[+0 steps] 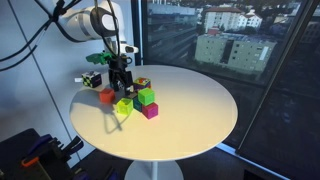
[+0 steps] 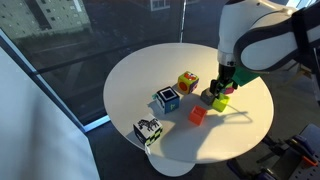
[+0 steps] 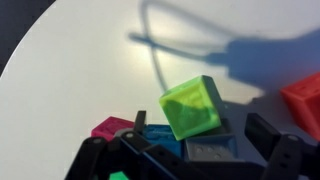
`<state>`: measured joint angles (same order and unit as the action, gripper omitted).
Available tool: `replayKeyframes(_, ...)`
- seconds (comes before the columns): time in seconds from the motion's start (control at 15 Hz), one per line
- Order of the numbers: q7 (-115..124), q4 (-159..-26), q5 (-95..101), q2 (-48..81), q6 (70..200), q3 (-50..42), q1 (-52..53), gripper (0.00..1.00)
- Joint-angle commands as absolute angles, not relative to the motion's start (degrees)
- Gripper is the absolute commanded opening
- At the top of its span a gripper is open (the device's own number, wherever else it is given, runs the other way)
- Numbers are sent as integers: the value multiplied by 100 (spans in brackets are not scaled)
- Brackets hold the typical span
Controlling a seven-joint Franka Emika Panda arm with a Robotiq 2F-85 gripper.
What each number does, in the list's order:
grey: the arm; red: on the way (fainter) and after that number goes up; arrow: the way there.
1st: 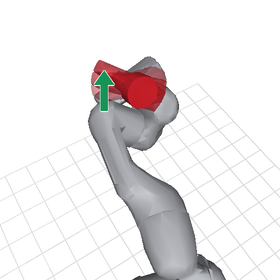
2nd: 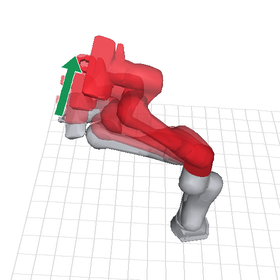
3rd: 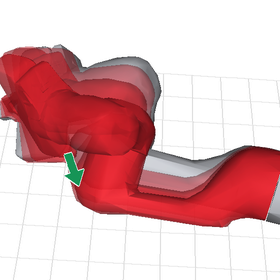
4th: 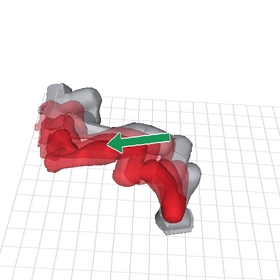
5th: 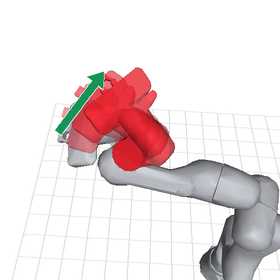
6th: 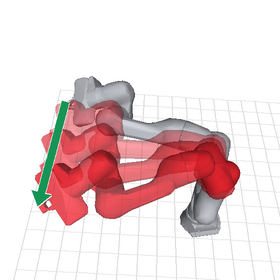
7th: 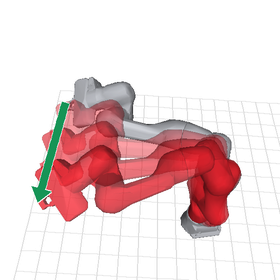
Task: Pick up the lime green block and stack it on both the gray block and the blue block
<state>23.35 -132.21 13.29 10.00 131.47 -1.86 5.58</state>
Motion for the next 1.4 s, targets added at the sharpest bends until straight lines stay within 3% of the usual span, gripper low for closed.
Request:
replayKeyframes(0.0, 1716, -13364, 1098, 874, 13241, -129, 385, 100)
replayKeyframes(1.33, -304, -13783, 77, 1219, 14513, -40, 9, 100)
